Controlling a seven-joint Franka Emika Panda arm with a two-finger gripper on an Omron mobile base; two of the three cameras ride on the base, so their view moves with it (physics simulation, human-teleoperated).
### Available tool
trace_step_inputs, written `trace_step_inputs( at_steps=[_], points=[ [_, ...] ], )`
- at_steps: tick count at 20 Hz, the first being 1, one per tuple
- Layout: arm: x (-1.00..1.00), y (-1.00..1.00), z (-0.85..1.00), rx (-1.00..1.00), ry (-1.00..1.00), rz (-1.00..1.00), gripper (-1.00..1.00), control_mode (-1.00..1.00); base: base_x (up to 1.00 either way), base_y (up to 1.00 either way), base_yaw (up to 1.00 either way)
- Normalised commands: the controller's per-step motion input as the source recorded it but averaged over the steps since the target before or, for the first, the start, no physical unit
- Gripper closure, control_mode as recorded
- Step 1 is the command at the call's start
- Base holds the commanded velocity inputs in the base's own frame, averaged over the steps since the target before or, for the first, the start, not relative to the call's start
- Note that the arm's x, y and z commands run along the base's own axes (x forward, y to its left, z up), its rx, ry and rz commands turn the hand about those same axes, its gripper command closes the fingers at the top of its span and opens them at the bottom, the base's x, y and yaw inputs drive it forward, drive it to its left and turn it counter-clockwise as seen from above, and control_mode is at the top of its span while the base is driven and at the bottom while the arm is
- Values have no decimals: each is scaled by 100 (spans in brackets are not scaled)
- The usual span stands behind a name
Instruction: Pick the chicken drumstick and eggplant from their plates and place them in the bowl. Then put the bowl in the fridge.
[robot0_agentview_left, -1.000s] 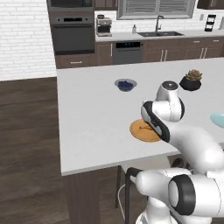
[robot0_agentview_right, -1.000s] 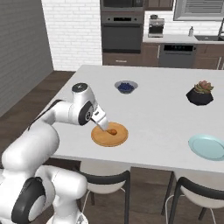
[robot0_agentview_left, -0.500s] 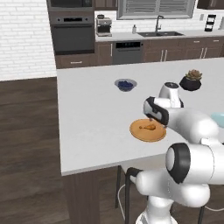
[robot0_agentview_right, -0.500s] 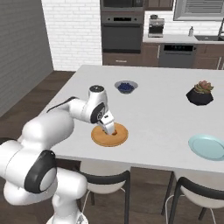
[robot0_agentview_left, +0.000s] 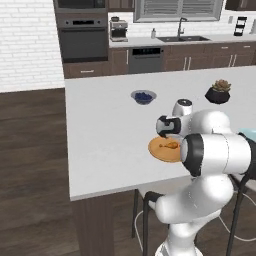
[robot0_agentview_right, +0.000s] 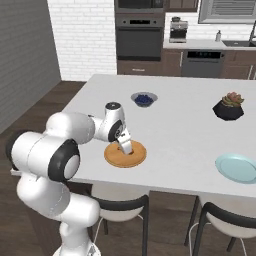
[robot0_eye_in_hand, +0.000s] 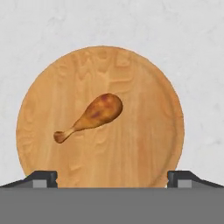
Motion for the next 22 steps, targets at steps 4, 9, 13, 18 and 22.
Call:
trace_step_inputs(
  at_steps=[4, 9, 13, 18, 22],
  points=[
    [37, -15, -33, 0, 6, 0, -100, -100, 0, 0, 0],
    [16, -22, -42, 0, 9, 0, -100, -100, 0, 0, 0],
    [24, -18, -35, 0, 1, 0, -100, -100, 0, 0, 0],
    [32, -6, -28, 0, 0, 0, -100, -100, 0, 0, 0],
    [35, 0, -25, 0, 0, 0, -100, -100, 0, 0, 0]
  ],
)
